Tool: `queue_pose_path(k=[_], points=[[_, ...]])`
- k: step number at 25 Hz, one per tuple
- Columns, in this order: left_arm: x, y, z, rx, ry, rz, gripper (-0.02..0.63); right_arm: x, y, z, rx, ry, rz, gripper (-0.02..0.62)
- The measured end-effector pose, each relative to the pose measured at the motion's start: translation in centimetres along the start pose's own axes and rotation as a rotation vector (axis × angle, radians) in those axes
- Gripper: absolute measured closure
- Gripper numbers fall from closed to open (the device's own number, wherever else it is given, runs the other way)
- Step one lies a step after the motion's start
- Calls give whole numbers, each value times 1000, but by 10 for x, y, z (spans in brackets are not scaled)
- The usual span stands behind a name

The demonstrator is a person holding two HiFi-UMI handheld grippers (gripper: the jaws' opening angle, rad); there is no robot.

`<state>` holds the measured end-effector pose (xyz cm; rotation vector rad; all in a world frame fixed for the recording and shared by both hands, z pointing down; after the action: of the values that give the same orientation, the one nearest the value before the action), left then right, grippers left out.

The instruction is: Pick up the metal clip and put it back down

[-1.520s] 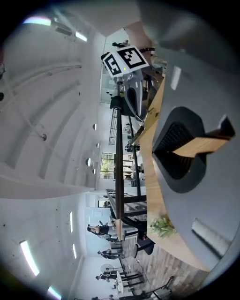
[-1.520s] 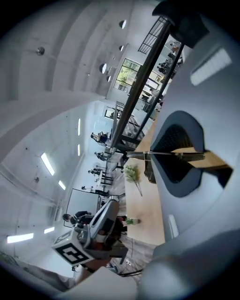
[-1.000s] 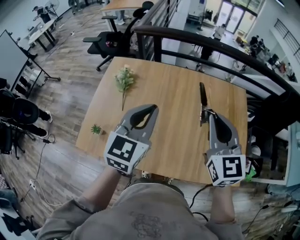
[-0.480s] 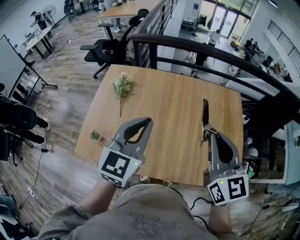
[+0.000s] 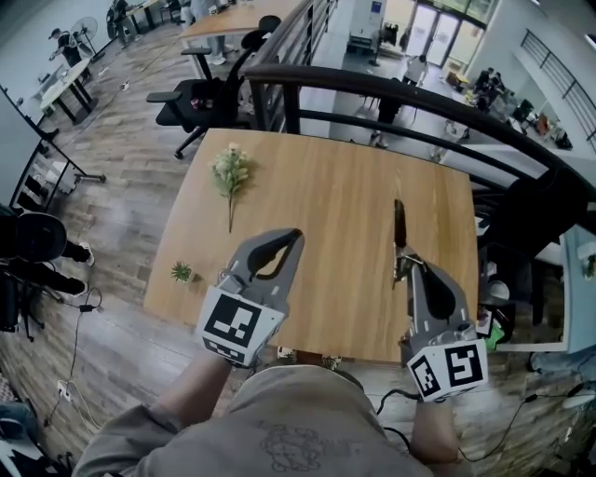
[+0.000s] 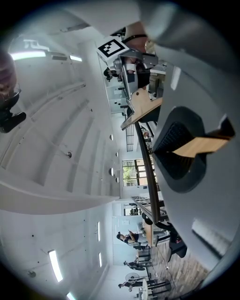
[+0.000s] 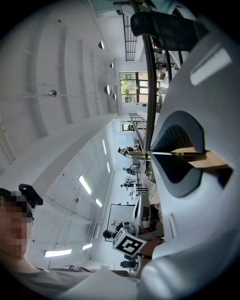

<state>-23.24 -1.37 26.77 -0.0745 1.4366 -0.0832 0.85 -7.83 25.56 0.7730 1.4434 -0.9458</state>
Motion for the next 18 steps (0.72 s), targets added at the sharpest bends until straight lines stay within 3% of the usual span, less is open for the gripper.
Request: queue_pose_path(k=[7, 18], points=[[-8, -36, 31, -103, -9, -5, 604, -39, 10, 38, -128, 46, -151, 581], [-47, -105, 114, -328, -10, -100, 604, -138, 56, 104, -351, 18, -451, 581]])
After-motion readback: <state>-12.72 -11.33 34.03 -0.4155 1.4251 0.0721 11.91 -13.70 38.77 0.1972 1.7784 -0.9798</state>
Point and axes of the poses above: the fingertips, and each gripper's own axes: y backward along the fingers, z to its right, x out of its top, the point moved 7 cm from there along y, backward along the fingers, and after that the axes turned 12 degrees about x, right-handed, at the moved point
